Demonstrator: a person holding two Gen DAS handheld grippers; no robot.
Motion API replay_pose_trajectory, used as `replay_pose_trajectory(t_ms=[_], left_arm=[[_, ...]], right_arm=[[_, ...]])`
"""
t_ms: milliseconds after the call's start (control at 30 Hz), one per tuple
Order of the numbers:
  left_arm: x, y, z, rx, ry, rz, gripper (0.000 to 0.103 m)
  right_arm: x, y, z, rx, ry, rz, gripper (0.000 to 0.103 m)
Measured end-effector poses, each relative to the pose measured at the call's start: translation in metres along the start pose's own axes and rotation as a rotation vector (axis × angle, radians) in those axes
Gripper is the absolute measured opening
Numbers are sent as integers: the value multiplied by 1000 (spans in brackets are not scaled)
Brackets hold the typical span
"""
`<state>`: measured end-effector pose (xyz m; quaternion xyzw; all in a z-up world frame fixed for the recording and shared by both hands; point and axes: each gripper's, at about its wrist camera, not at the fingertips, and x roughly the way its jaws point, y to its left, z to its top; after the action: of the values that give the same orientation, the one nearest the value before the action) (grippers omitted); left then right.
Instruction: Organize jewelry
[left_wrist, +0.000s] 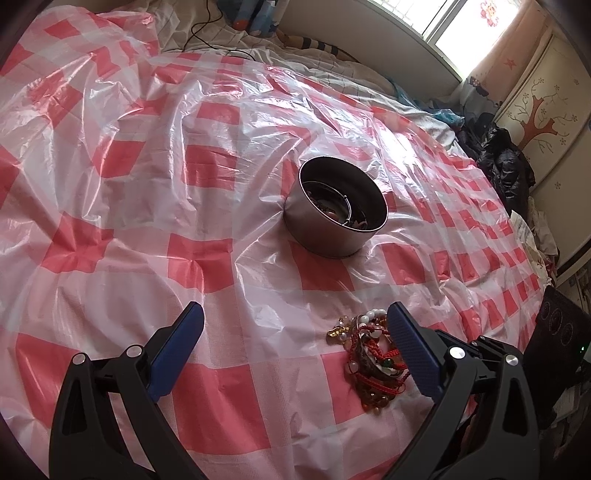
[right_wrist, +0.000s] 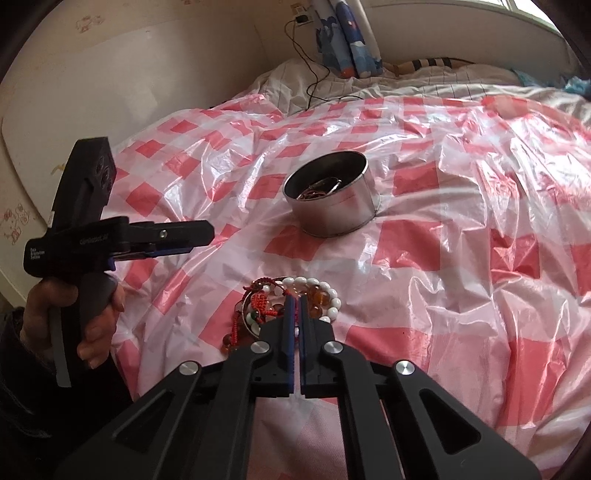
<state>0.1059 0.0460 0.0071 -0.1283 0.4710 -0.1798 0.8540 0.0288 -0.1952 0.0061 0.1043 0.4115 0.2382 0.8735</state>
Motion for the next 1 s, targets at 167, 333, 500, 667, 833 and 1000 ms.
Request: replay_pose_trajectory(t_ms=[167, 333, 500, 667, 833, 1000], left_arm=[[0, 0, 0, 3, 1, 0, 95], [1, -1, -1, 7, 1, 5, 95], [1, -2, -1, 6, 1, 6, 95], [2, -2, 0, 7, 2, 8, 95], [4, -3, 1, 15, 5, 5, 95], [4, -2, 2, 5, 3, 11, 95]], right_arm=[[-1, 10, -2, -40, -14, -10, 55], [11, 19, -2, -89, 5, -38, 55], [31, 27, 4, -124, 43, -49, 32], [25, 32, 2, -159, 20, -59, 8], [3, 51, -2, -238, -40, -45, 8], [-14, 46, -9, -180, -26, -12, 8]])
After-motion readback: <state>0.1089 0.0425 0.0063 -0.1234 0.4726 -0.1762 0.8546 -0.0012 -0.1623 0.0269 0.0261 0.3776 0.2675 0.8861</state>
